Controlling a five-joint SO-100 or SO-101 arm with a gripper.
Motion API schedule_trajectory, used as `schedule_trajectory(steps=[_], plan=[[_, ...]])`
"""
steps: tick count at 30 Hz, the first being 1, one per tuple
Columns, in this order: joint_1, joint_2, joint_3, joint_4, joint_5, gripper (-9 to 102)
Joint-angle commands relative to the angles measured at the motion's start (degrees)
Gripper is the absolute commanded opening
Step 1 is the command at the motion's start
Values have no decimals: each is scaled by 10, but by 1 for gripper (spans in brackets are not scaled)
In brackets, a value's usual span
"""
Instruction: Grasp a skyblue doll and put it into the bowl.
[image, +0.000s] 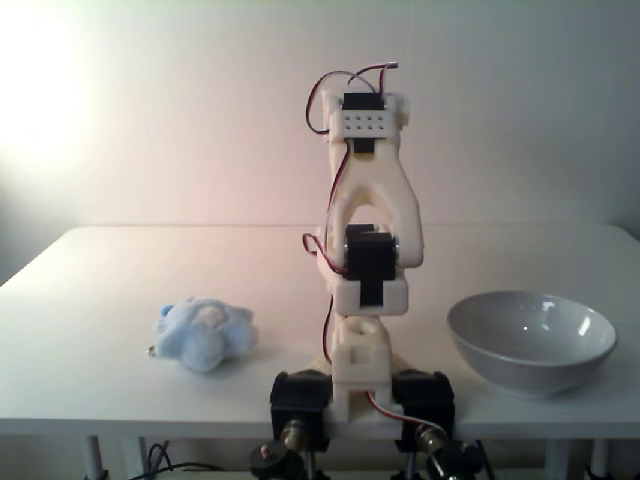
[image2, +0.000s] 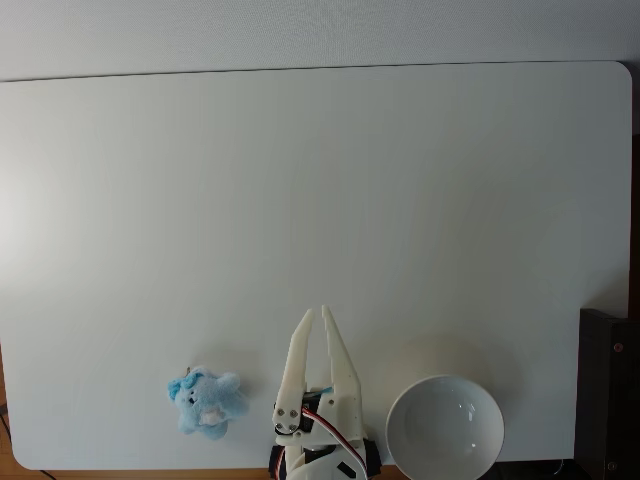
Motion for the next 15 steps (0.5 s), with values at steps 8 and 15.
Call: schedule_trajectory(steps=[8,15], plan=[[-6,165,-4,-12,-3,2],[-62,167,-4,-13,-4,32]])
